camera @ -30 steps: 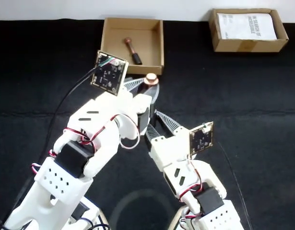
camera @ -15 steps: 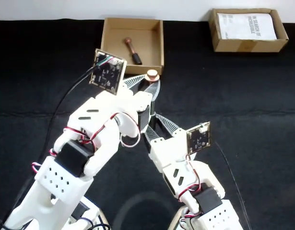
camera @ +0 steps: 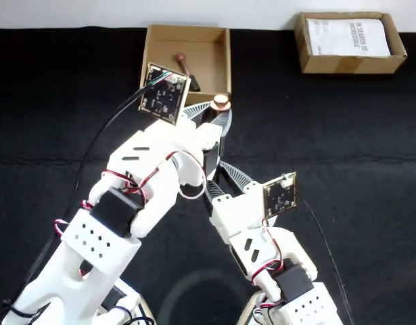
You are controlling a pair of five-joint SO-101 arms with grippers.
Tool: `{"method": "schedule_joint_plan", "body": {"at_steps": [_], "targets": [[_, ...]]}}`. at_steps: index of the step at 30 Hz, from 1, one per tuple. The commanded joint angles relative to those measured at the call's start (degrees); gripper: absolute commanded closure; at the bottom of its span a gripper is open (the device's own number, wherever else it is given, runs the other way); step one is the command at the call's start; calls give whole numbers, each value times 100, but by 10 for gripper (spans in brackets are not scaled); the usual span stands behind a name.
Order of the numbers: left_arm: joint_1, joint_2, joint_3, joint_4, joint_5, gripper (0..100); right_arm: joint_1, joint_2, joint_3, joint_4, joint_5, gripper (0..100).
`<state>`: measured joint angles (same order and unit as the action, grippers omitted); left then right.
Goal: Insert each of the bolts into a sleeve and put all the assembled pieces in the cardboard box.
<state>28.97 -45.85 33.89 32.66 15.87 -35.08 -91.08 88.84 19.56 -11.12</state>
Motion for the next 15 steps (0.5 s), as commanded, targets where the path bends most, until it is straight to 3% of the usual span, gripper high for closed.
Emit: {"method": "schedule_joint_plan", "body": {"at_steps": [1, 15], "targets": [[13, -31, 57, -123, 0, 992, -31, -13, -391, -127, -9, 992], [4, -40, 716, -141, 0, 992, -13, -13, -444, -127, -9, 992]]}}
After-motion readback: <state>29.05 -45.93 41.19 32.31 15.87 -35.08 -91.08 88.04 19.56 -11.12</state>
